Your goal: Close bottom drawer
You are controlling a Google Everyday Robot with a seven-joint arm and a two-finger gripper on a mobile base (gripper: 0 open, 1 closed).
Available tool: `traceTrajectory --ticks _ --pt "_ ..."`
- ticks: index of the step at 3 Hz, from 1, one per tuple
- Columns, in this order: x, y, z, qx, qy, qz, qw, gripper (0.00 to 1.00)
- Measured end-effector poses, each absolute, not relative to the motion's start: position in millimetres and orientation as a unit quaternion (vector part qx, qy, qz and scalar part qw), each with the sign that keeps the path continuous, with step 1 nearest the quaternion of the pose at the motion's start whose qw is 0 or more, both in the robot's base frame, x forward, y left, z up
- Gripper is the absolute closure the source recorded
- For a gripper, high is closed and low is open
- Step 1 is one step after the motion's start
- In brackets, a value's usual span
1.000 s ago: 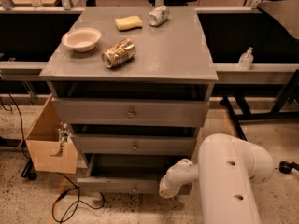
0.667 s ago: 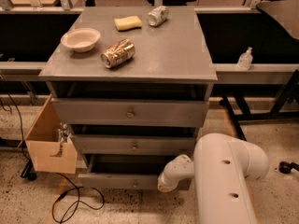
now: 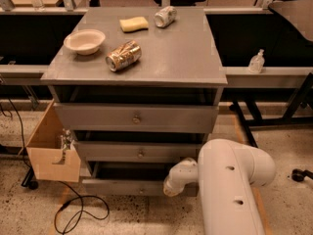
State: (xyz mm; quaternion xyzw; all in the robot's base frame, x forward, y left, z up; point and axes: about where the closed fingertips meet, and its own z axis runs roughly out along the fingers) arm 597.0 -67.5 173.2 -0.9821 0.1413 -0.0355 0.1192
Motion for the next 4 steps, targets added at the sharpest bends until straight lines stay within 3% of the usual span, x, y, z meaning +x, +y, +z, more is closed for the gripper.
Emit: traceTrajectory --ticks 4 --pt "614.3 -58.1 174.0 -0.985 0.110 -0.068 0.111 1.00"
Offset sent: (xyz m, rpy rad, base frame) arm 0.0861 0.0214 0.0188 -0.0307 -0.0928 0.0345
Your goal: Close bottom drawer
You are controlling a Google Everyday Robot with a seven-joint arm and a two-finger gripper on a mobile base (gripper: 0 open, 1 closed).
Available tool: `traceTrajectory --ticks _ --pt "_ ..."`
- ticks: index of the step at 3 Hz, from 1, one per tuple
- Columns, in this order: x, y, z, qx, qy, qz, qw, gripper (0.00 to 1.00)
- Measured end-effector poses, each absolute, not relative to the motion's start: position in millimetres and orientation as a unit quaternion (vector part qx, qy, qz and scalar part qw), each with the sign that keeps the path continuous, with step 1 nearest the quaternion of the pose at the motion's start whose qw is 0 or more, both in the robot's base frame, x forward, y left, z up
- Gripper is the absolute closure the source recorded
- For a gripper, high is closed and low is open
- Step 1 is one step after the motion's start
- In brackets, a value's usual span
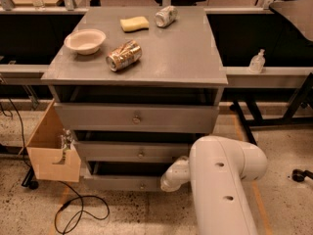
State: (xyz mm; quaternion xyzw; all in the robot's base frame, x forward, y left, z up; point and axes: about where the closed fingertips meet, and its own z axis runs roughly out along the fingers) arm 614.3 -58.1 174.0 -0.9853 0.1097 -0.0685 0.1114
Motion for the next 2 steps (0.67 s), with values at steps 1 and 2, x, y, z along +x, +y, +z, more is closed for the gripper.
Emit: traceTrajectory --ticks 1,2 --pt "623.8 -60.5 168.7 -0.985 0.103 -0.086 0.106 1.00" --pt "630.4 -63.8 166.4 -0.985 0.102 -0.096 0.103 1.00"
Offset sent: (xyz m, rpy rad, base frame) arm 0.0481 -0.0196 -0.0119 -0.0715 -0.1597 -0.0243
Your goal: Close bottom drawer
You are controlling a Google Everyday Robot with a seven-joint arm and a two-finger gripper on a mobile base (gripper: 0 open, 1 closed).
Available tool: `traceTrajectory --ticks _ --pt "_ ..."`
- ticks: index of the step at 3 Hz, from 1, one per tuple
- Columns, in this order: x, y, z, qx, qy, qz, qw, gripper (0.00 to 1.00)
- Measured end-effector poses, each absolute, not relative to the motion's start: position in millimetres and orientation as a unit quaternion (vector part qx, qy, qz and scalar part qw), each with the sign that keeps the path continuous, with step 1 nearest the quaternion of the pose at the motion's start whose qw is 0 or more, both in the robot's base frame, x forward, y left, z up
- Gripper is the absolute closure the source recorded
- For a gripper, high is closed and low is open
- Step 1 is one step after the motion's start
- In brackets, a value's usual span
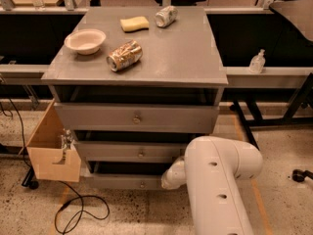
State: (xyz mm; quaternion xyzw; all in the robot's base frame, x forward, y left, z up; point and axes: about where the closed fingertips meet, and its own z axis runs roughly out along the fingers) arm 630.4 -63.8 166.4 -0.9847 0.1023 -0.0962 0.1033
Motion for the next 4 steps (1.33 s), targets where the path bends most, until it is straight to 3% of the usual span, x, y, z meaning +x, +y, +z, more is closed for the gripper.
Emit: traceTrajectory --ticks 4 --pt "656.1 -78.4 166.9 -0.982 0.107 -0.128 0.093 1.00"
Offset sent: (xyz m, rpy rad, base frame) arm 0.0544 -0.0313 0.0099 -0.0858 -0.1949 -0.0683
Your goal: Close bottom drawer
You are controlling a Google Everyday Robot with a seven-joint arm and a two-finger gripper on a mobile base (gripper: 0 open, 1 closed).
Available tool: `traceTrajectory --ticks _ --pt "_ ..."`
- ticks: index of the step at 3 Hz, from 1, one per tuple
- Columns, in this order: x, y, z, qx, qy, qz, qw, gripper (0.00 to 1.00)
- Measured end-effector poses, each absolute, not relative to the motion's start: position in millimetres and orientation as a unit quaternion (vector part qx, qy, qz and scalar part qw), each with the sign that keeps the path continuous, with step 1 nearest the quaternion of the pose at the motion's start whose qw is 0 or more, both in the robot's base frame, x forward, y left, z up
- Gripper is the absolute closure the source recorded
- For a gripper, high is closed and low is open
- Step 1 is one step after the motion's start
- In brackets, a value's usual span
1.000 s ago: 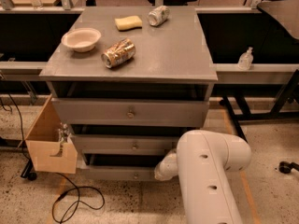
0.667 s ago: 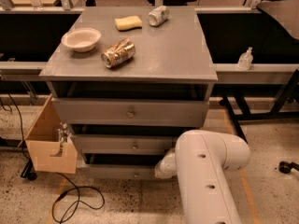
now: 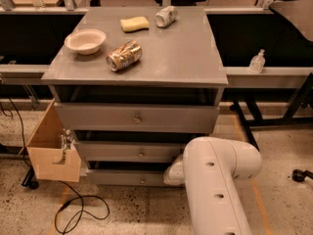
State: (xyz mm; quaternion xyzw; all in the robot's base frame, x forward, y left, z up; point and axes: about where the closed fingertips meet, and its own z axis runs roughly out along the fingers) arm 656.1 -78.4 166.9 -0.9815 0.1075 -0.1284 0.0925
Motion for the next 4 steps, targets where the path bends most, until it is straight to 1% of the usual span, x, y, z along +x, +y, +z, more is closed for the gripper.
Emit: traceTrajectory --ticks 4 --pt "672.5 -88.2 171.7 -0.980 0.105 -0.150 0.078 1.00"
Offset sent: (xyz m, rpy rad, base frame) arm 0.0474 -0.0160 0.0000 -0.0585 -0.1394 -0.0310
